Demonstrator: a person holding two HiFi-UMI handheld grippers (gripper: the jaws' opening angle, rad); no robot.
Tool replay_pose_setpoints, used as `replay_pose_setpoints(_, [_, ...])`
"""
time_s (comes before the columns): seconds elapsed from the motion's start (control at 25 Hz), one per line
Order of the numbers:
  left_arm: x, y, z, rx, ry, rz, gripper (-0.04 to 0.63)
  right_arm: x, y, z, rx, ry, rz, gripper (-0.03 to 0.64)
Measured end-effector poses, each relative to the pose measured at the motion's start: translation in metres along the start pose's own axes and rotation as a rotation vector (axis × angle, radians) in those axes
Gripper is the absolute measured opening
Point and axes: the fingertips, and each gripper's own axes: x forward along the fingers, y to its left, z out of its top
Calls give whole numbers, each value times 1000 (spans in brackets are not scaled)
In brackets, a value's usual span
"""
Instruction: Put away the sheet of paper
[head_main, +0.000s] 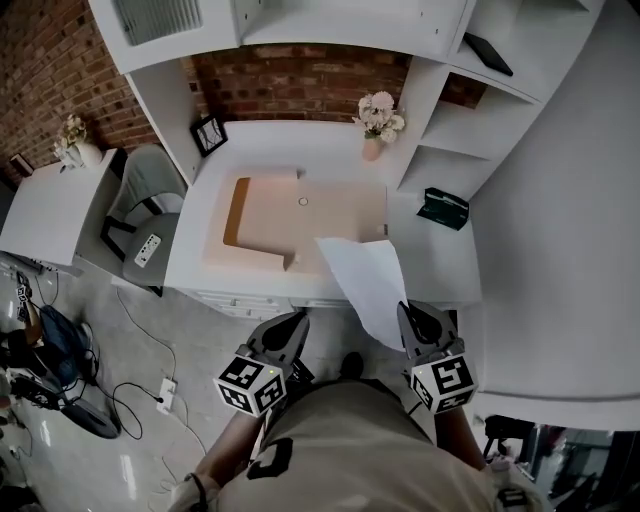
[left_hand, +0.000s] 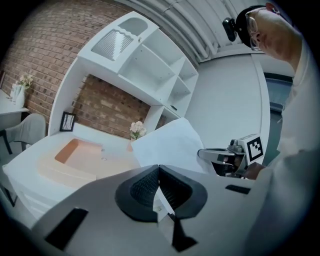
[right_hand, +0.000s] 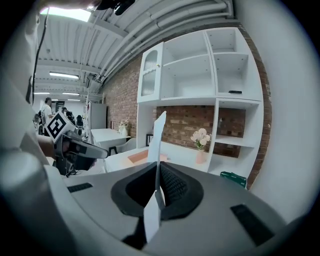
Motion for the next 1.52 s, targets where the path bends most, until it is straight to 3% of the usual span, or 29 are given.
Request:
replay_pose_setpoints(0.24, [41, -13, 9, 23, 26, 15, 17, 9, -48, -11, 80, -21, 3, 28])
replay_pose_setpoints(0.6, [91, -28, 5, 23, 48, 52, 17, 28, -103, -23, 106, -19, 49, 28])
replay_pose_setpoints(0.76, [100, -25, 11, 13, 37, 91, 17, 34, -119, -18, 99, -29, 80, 28])
replay_pose_setpoints(1.16, [93, 11, 29, 19, -34, 278, 17, 45, -152, -23, 114, -56, 127, 28])
replay_pose_setpoints(1.52, [91, 9, 18, 2, -12, 332, 17, 56, -156, -22, 118, -52, 178, 28])
